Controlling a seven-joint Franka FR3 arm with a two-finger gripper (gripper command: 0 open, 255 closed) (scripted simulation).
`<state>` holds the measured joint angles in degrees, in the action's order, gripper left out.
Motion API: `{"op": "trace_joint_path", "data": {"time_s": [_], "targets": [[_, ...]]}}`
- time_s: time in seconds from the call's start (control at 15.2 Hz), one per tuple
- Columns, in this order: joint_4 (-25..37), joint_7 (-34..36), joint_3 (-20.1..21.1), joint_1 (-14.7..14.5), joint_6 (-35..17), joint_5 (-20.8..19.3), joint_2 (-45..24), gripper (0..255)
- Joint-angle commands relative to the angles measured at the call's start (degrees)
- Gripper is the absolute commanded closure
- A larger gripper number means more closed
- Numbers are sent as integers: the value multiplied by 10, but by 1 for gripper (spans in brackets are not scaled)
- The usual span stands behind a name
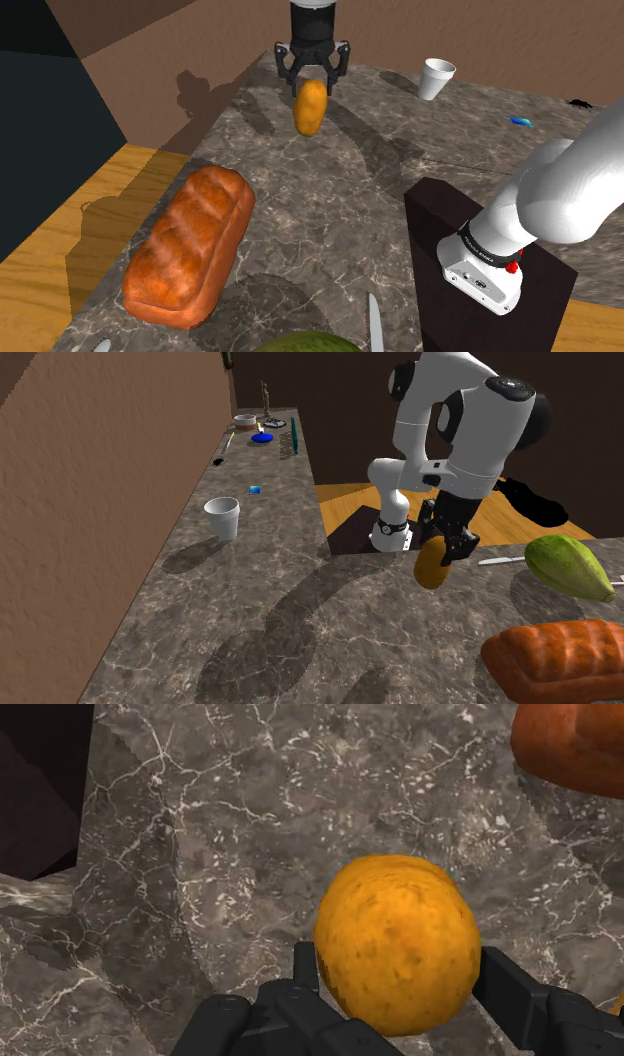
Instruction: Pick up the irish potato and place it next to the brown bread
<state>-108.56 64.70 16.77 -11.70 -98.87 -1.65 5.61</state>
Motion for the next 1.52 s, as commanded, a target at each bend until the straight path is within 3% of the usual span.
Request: {"op": "trace_joint_path", "data": {"time_s": [0.0,0.73,1.45], "targets": [[3,29,16,-13,3,3,-1,255],[40,185,101,-84,16,10,-32,255],[-27,194,105,-88,-59,6,-42,255]]}}
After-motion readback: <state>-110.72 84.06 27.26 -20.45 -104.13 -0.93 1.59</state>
